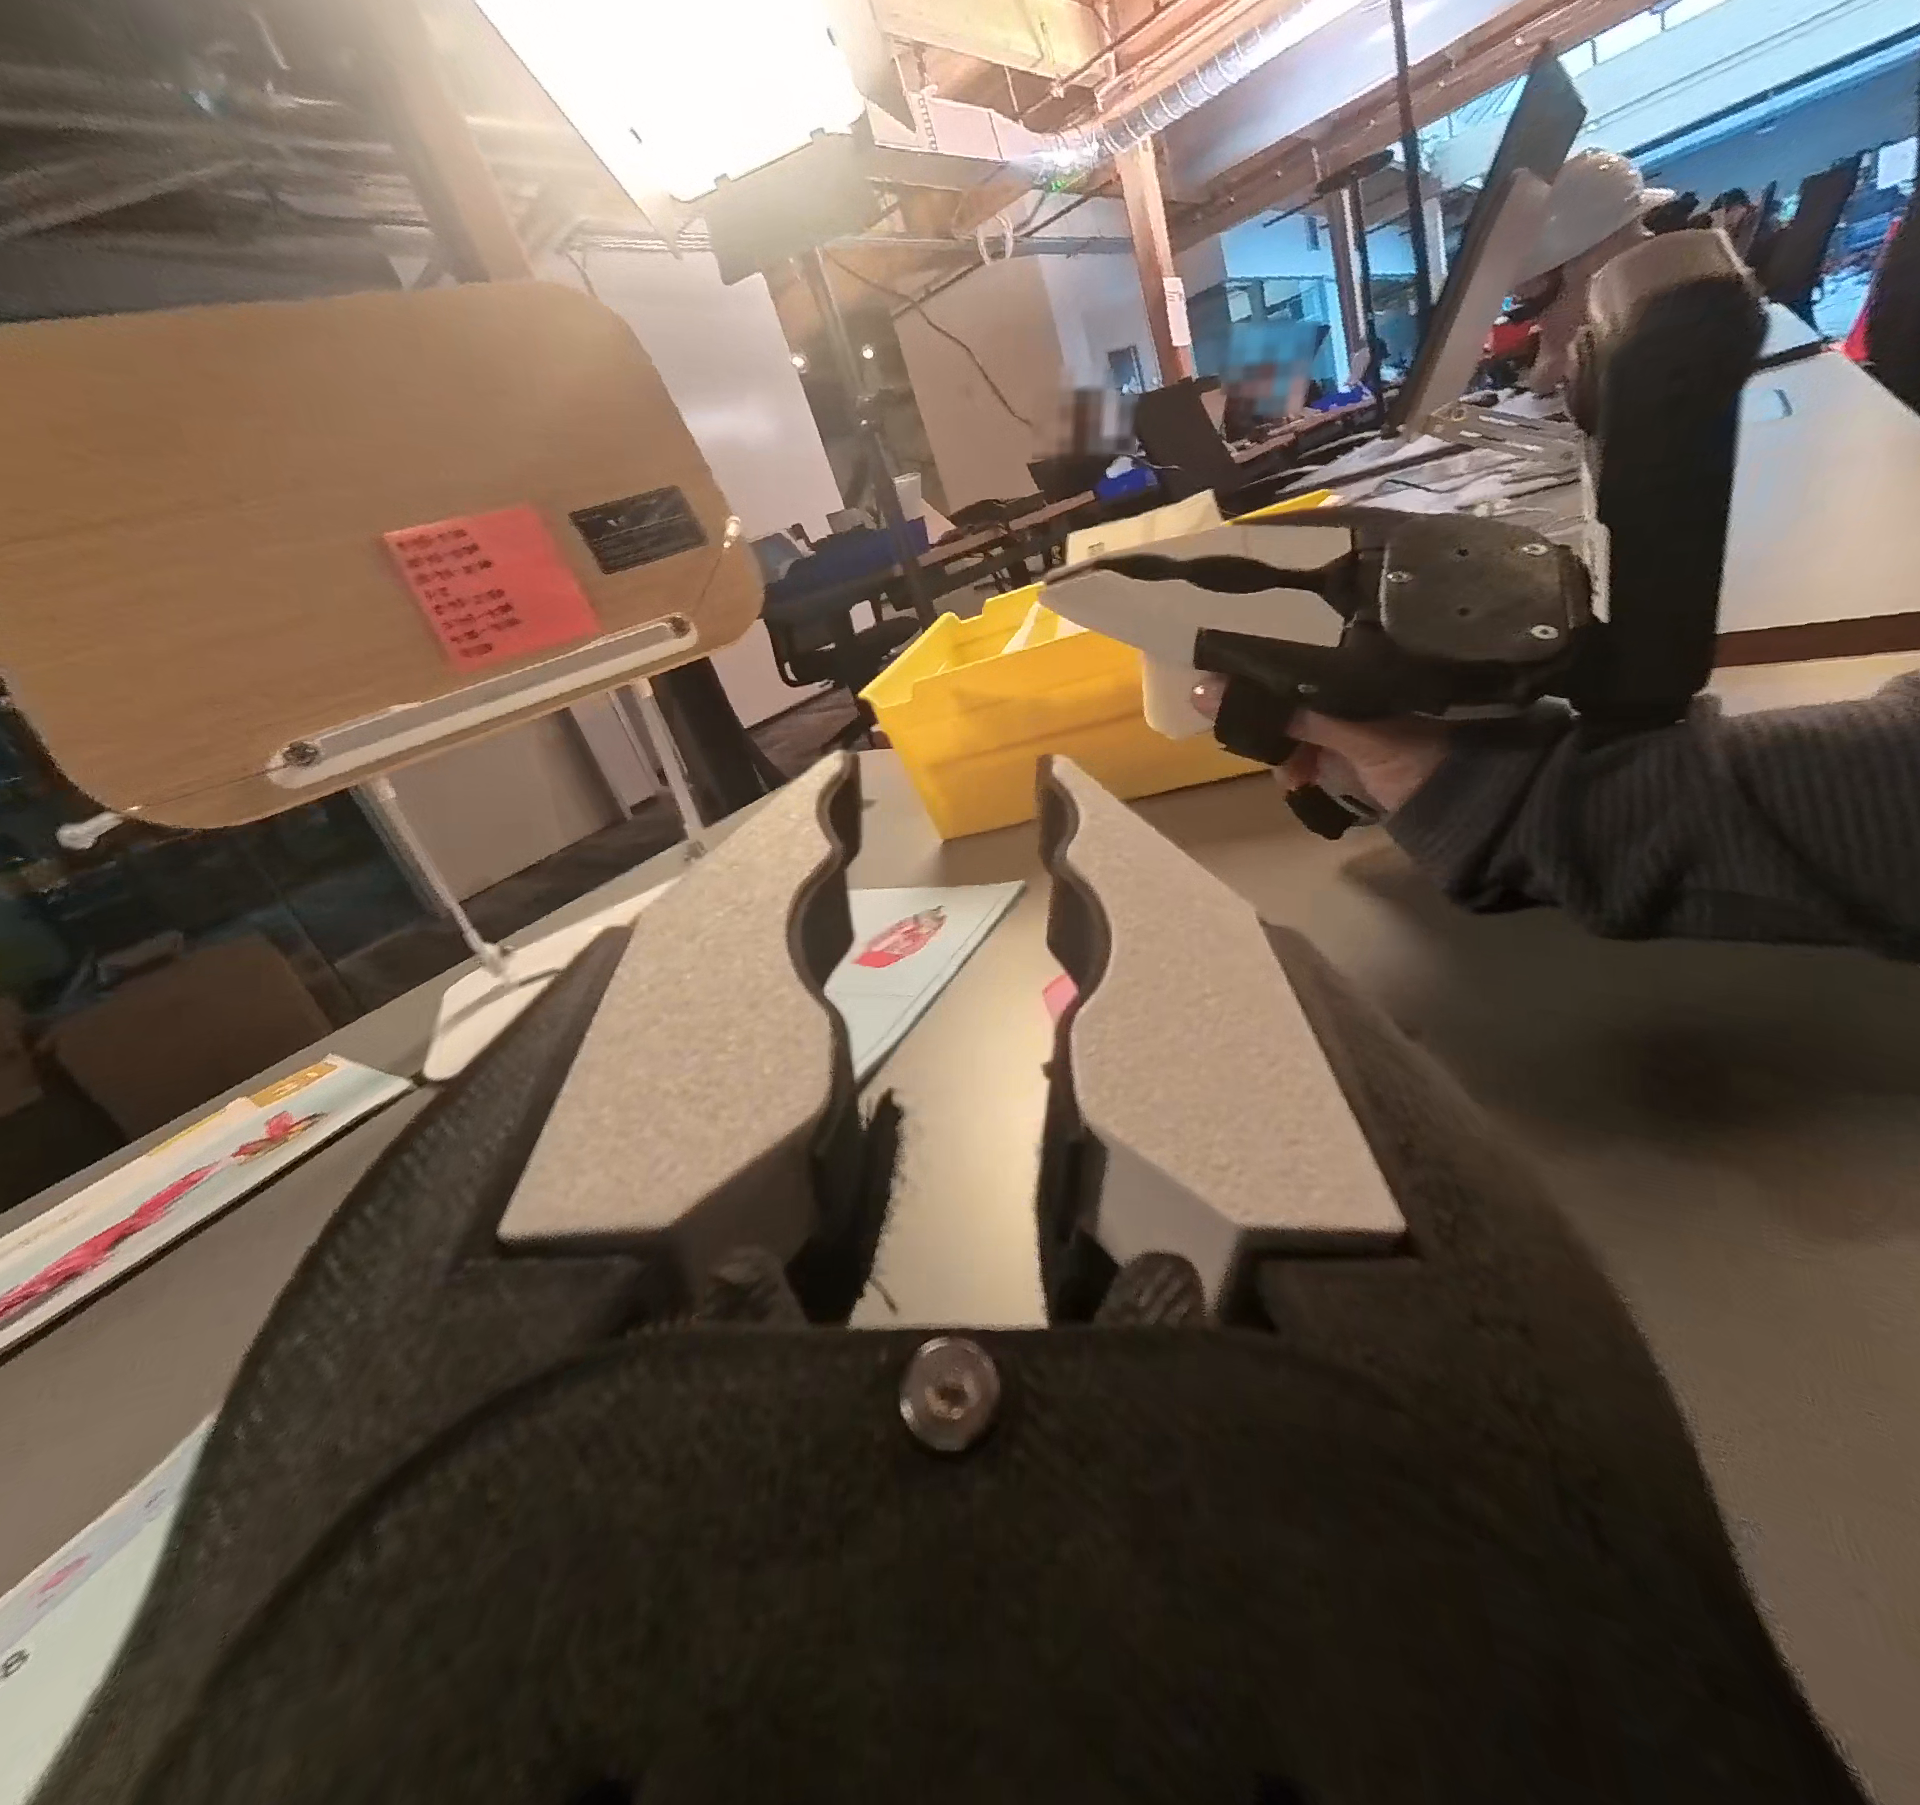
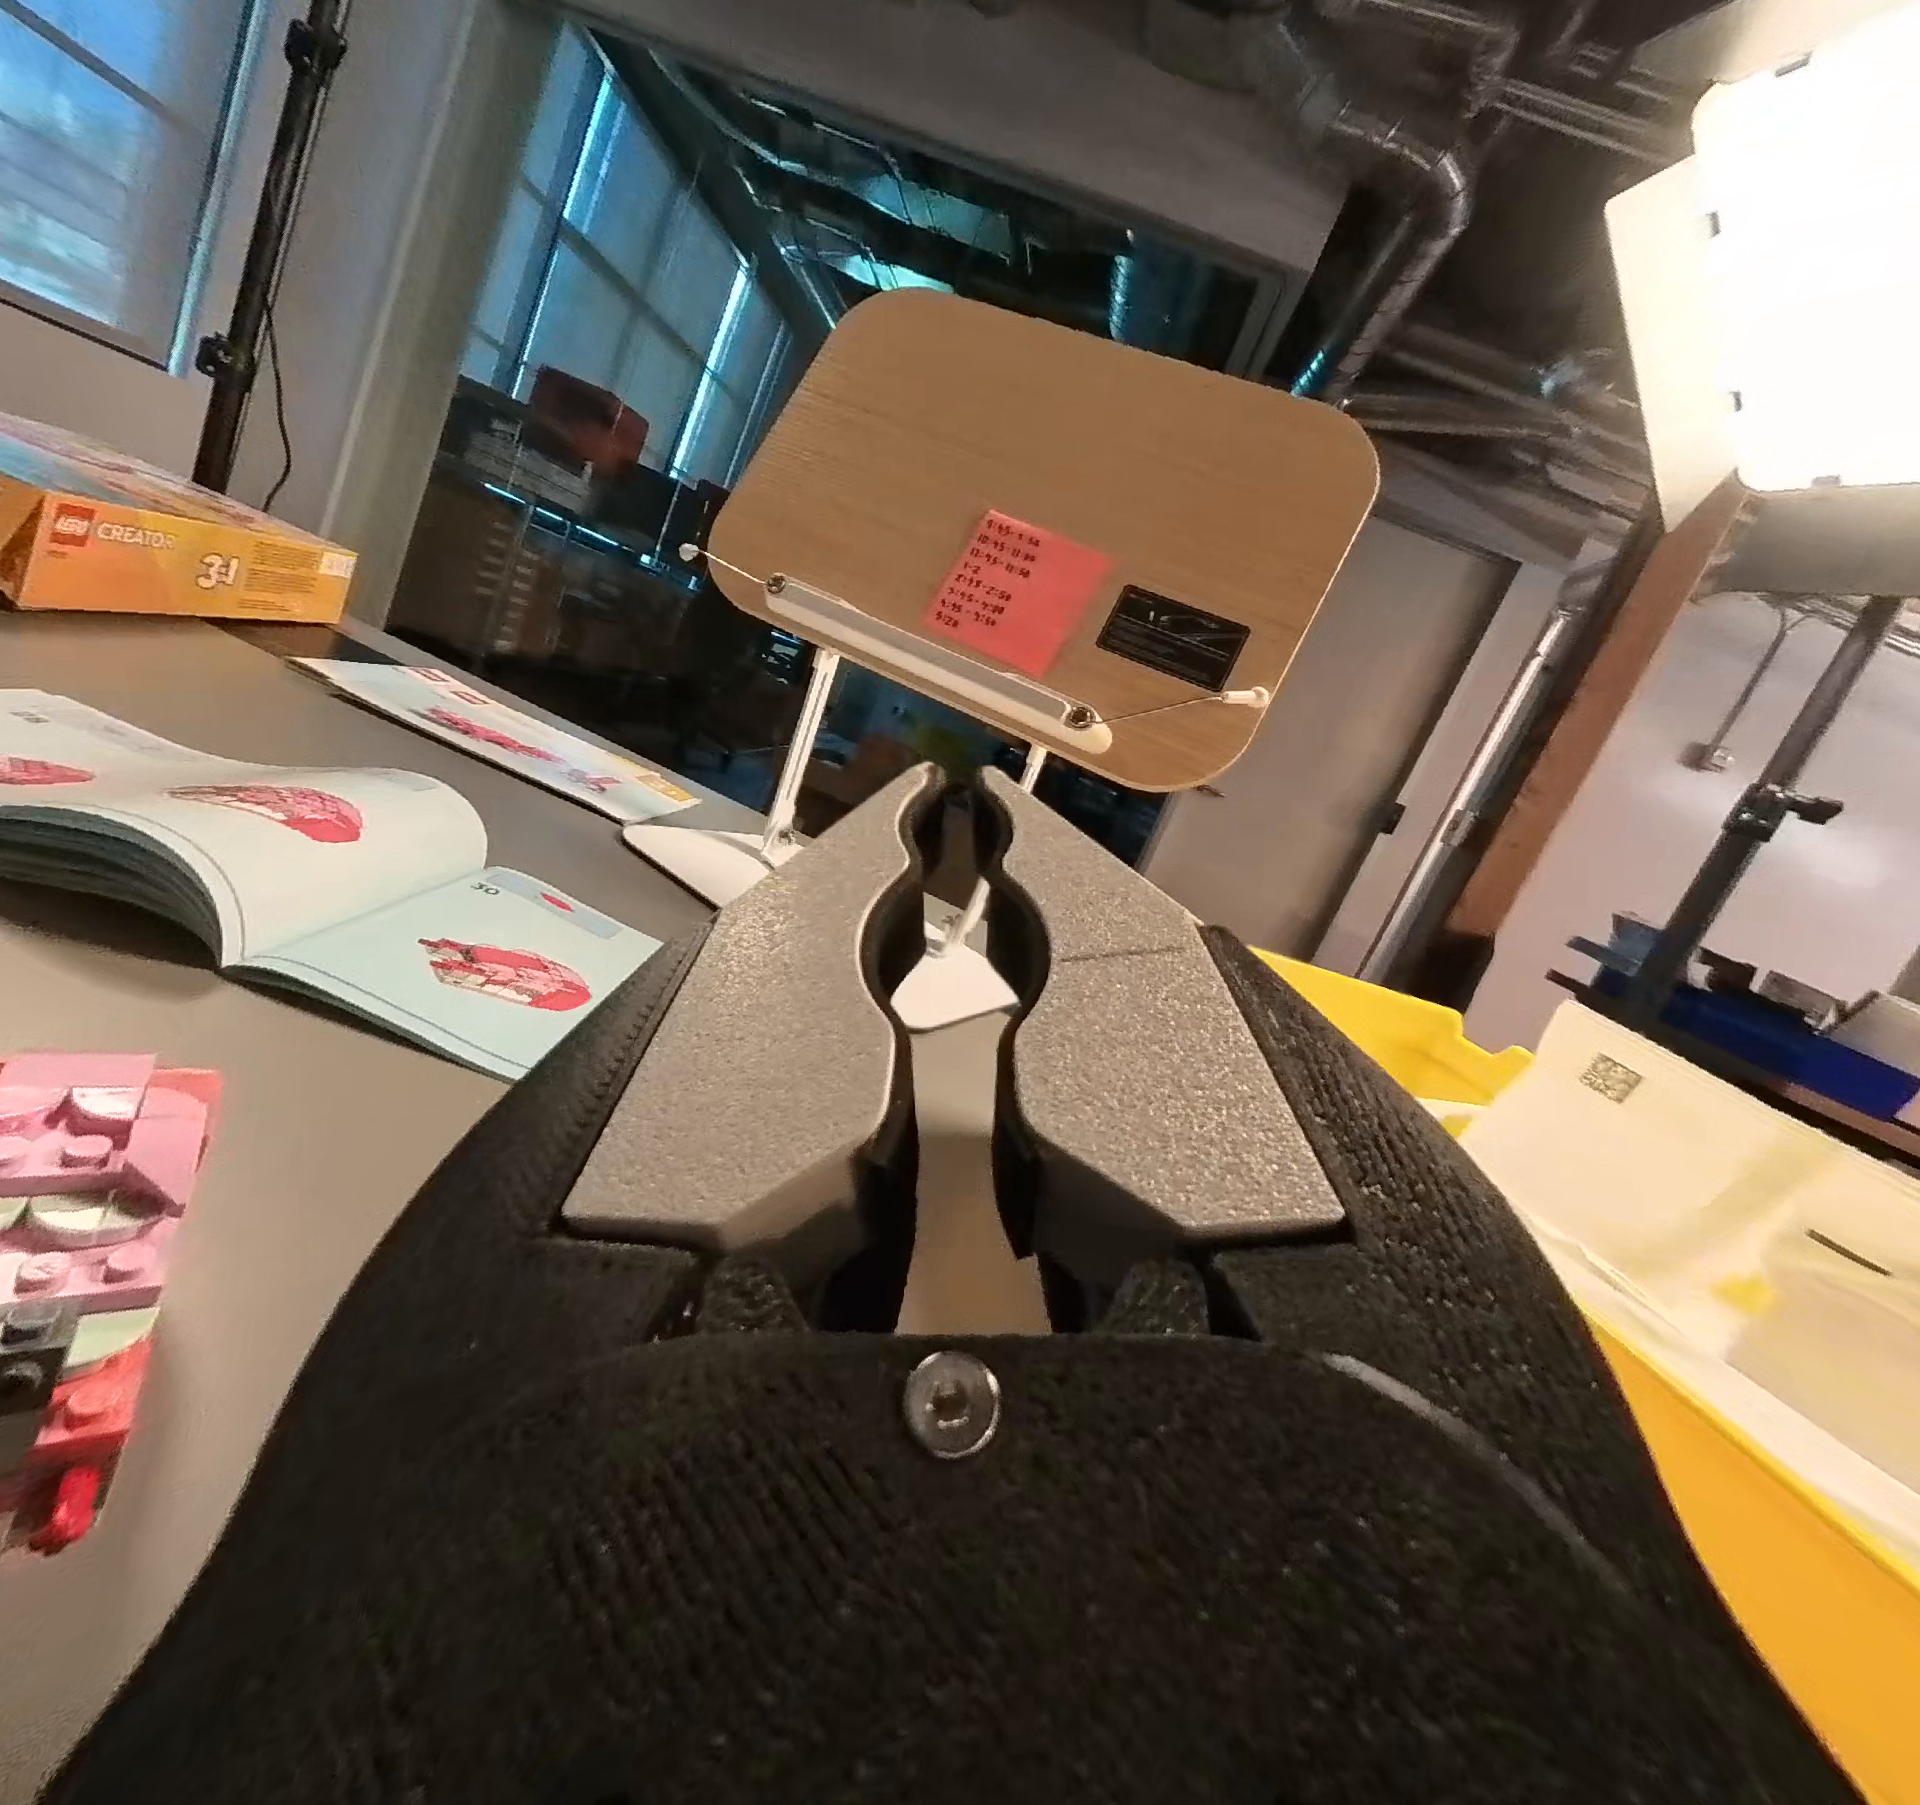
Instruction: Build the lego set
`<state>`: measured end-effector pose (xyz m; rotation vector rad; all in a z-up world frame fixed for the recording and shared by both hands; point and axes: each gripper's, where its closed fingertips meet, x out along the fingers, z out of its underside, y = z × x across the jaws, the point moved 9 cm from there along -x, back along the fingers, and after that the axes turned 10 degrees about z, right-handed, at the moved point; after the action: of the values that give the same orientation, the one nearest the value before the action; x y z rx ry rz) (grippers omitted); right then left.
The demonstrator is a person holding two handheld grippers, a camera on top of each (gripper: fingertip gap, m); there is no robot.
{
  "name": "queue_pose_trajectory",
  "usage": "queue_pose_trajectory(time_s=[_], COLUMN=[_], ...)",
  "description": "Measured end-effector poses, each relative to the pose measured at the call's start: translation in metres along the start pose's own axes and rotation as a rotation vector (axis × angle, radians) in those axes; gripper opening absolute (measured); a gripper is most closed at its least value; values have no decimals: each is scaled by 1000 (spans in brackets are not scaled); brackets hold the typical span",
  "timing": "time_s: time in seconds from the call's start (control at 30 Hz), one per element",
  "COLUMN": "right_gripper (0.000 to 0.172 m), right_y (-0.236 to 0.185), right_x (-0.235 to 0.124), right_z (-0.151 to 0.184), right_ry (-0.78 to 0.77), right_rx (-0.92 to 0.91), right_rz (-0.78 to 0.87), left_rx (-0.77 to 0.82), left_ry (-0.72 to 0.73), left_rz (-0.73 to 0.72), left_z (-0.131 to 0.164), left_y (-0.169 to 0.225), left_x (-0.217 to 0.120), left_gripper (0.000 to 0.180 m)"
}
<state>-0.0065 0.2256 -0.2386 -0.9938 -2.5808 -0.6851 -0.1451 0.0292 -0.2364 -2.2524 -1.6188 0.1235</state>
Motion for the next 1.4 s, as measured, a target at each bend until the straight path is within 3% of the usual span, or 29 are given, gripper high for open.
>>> queue_pose_trajectory(time_s=[0.27, 0.37, 0.47, 0.57, 0.67, 0.77, 0.93, 1.0, 1.1, 1.27, 1.4], right_gripper=[8, 10, 4, 2, 1, 0, 0, 0, 0, 0, 0], right_y=[-2, -1, 3, 4, 2, 0, -2, -2, -3, -7, -8], right_x=[3, 3, 2, 2, 3, 4, 4, 4, 4, 5, 5], right_z=[2, 3, 2, 0, 1, 1, 2, 2, 2, 2, 2], right_ry=[-4, -5, -13, -3, -11, -14, -23, -23, -25, -25, -27], right_rx=[-30, -24, -63, -72, -69, -75, -79, -78, -85, -104, -115], right_rz=[-3, 2, 56, 68, 62, 51, 35, 31, 25, 8, 1], left_rx=[137, 106, 28, 33, 118, 62, -59, -159, -230, -162, -138], left_ry=[55, 90, 79, -134, -558, -1059, -1595, -1704, -1861, -2116, -2184], left_rz=[-22, -94, -150, -198, -318, -305, -54, 74, 153, 267, 276], left_z=[-11, -43, -93, -134, -142, -116, -48, -24, 7, 45, 57], left_y=[2, 0, -10, -36, -87, -143, -203, -212, -227, -236, -241], left_x=[-6, -28, -73, -132, -191, -232, -258, -258, -259, -273, -279], left_gripper=[42, 44, 39, 31, 24, 22, 14, 19, 23, 26, 27])
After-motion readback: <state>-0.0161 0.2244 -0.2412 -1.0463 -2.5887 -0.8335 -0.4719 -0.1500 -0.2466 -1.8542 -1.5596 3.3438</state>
